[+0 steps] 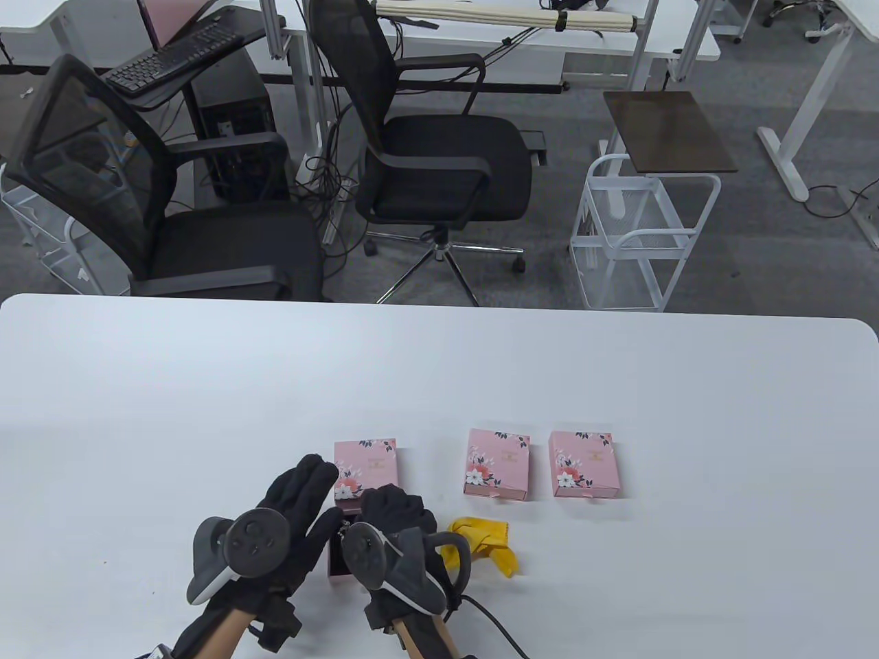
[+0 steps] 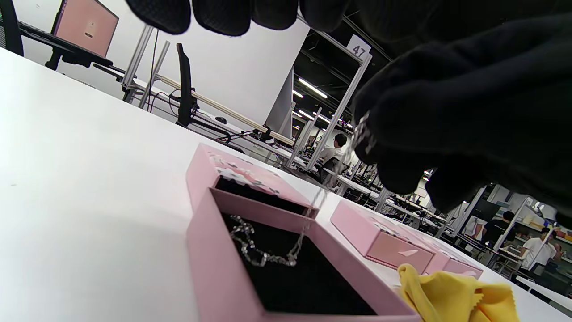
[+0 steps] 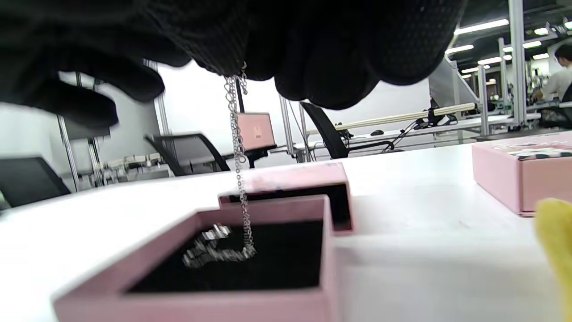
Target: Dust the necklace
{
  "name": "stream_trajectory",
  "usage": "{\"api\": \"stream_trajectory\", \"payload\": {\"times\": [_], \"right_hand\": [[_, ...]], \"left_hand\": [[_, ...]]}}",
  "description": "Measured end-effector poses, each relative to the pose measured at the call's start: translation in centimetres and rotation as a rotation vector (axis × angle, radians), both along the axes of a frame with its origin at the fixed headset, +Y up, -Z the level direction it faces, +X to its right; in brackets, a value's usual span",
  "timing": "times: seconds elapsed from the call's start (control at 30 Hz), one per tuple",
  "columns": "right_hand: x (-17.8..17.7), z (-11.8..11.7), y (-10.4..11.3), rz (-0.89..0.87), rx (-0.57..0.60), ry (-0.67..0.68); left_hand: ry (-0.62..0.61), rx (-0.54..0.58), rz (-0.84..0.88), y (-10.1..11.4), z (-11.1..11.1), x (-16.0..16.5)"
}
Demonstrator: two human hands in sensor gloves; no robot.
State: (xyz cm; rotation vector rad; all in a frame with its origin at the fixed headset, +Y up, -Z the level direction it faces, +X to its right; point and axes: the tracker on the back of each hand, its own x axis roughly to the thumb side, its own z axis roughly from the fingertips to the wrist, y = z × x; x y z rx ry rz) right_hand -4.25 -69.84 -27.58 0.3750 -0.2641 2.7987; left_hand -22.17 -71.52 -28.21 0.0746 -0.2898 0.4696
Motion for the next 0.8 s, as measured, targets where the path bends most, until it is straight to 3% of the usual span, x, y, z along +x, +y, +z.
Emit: {"api": "stream_trajectory", "payload": {"times": [0.17,0.47,0.8], "right_hand": [[1.7,0.1,1.0,-0.276,0.004,0.025],[3.2,0.5,2.0,-0.576,0.014,0.083],[2.8,1.5,3.0,-0.785,0.011,0.2]], "left_hand": [[-0.026,0.034,0.029,0.4,0.3,0.4],[-0.063,0.058,0.16,1.0,0.8,0.6],[-0.073,0.047,0.314,1.4,1.1,0.7]]}}
